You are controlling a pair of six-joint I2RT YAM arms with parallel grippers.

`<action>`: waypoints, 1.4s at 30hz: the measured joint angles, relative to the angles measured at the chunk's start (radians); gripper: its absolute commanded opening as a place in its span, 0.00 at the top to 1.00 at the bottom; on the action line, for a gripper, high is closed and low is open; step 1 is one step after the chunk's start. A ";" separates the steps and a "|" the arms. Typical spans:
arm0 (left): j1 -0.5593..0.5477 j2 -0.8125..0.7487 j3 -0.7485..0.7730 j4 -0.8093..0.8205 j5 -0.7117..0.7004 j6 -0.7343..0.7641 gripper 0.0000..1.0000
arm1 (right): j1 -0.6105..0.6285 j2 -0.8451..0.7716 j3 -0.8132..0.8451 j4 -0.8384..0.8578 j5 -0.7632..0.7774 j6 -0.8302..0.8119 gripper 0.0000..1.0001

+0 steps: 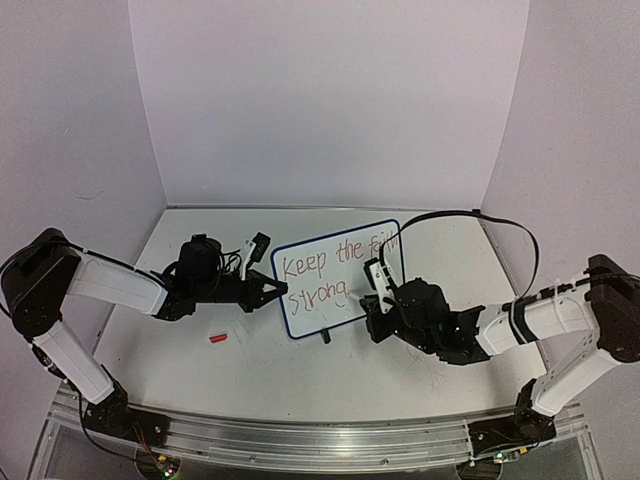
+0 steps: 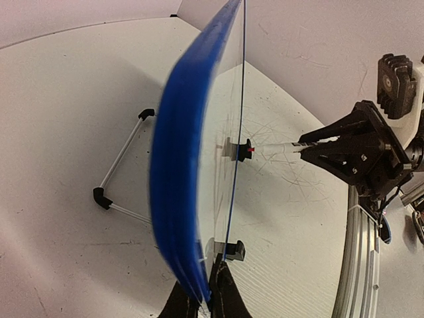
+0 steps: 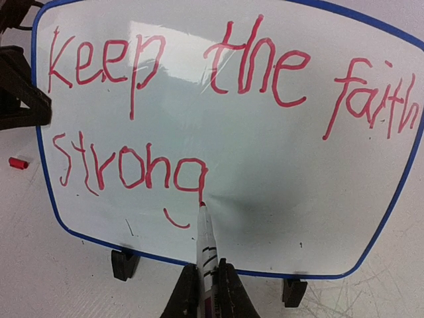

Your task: Write a sentence on the whiteboard

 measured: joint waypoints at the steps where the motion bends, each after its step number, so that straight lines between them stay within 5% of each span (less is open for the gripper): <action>1: 0.000 0.000 0.000 0.000 0.000 0.000 1.00 | 0.000 0.006 0.001 0.000 -0.004 0.000 1.00; 42: 0.000 0.000 0.000 -0.001 -0.001 0.002 1.00 | 0.001 0.078 0.031 -0.033 -0.002 0.027 1.00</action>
